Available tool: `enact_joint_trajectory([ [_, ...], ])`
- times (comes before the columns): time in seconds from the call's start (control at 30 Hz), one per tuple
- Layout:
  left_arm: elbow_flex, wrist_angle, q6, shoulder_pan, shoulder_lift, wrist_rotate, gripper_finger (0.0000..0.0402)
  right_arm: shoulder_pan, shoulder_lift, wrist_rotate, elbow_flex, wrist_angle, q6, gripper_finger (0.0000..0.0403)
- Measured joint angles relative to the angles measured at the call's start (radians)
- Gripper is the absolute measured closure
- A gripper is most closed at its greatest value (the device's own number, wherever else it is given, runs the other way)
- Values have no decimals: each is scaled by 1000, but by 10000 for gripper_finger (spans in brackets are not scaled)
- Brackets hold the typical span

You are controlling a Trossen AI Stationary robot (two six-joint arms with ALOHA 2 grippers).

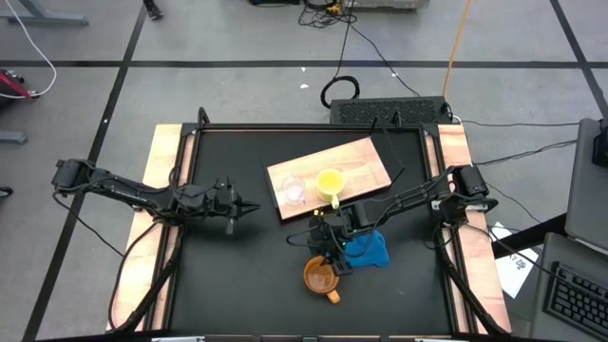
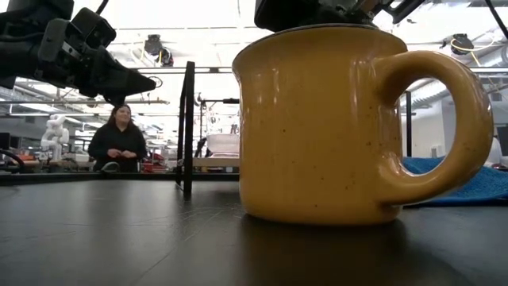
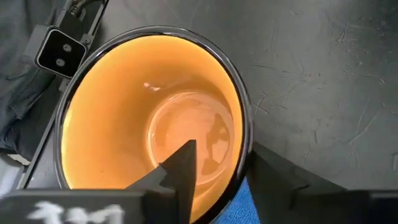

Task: Stack small to large cups/mugs on shelf
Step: Put the orange mug on the shelf

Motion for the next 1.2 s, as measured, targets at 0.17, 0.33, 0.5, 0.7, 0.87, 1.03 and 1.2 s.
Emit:
enact_joint_trajectory([
  [0.17, 0, 0, 0, 0, 0, 0, 376, 0, 0, 1, 0, 3, -14, 332],
  [0.33, 0, -1, 0, 0, 0, 0, 376, 0, 0, -12, 1, -7, -26, 387],
  [0.5, 0, -2, -5, 0, 0, 0, 376, -1, -1, -5, 1, -9, 2, 391],
  [0.7, 0, 0, -5, 0, 0, 0, 376, -3, -7, 1, 8, -28, 45, 393],
  [0.87, 0, 0, -4, 0, 0, 0, 376, -5, -6, 51, 83, -157, 30, 394],
  [1.03, 0, -1, -2, 0, 0, 1, 376, -4, -8, 84, 148, -206, 25, 394],
  [1.2, 0, -15, 0, 0, 0, 5, 376, -6, -8, 82, 154, -202, 20, 394],
])
